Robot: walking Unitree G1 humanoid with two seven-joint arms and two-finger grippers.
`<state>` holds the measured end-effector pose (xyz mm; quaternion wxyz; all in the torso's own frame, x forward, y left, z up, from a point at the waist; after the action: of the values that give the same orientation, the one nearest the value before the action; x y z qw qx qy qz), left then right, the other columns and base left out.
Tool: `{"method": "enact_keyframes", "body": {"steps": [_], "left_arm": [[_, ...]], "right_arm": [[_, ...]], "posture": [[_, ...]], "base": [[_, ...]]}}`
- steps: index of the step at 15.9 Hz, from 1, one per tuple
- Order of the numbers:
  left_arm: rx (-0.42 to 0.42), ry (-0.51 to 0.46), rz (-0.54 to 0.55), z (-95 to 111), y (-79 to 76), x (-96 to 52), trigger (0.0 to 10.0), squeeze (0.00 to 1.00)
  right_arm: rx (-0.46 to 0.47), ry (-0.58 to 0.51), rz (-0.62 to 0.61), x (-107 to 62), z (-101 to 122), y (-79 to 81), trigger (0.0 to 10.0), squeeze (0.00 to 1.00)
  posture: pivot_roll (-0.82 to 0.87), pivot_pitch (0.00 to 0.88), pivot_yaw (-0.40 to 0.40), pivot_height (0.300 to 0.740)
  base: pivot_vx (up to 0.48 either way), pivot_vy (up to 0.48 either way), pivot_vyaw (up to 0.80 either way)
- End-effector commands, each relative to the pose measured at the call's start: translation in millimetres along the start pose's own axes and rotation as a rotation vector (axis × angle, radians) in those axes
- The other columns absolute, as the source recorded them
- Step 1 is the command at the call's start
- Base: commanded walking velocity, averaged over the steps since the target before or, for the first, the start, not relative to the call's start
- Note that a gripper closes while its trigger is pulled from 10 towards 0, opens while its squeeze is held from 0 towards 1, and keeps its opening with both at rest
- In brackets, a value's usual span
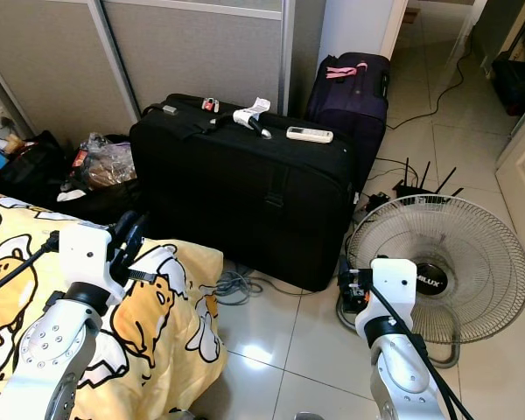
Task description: Clean up the room
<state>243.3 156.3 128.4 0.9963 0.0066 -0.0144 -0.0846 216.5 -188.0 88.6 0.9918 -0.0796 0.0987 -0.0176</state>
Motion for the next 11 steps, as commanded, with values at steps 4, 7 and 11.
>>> {"method": "enact_keyframes", "body": {"steps": [4,7,11], "left_arm": [[-0.108,0.128,0.282,-7.0,18.7,-12.0,10.0,1.00],[-0.099,0.096,0.256,-2.8,20.3,-9.5,10.0,1.00],[-0.119,0.030,0.238,13.3,17.3,-2.6,10.0,1.00]], "right_arm": [[-0.047,0.029,-0.052,15.8,7.4,-4.4,10.0,1.00],[-0.056,-0.038,0.043,17.7,16.0,7.6,10.0,1.00],[-0.115,-0.150,0.115,15.9,31.2,14.0,10.0,1.00]], "posture": [[0.00,0.008,-0.021,0.740],[0.00,0.006,-0.018,0.740],[-0.01,0.009,0.011,0.740]], "base": [[0.000,0.000,0.00],[0.000,0.000,0.00],[0.000,0.000,0.40]]}}
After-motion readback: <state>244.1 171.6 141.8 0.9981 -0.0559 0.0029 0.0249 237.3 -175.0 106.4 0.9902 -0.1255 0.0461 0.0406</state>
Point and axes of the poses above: a point about 5 cm out from each wrist's last joint towards the gripper, its own x axis pointing out of the wrist towards the gripper, its own z axis along the axis of the wrist's last joint, y = z × x, the point moved 1 cm from there along x, pointing out of the wrist towards the gripper, and after that the axes turned 7 degrees about -x, right-handed, at the moved point
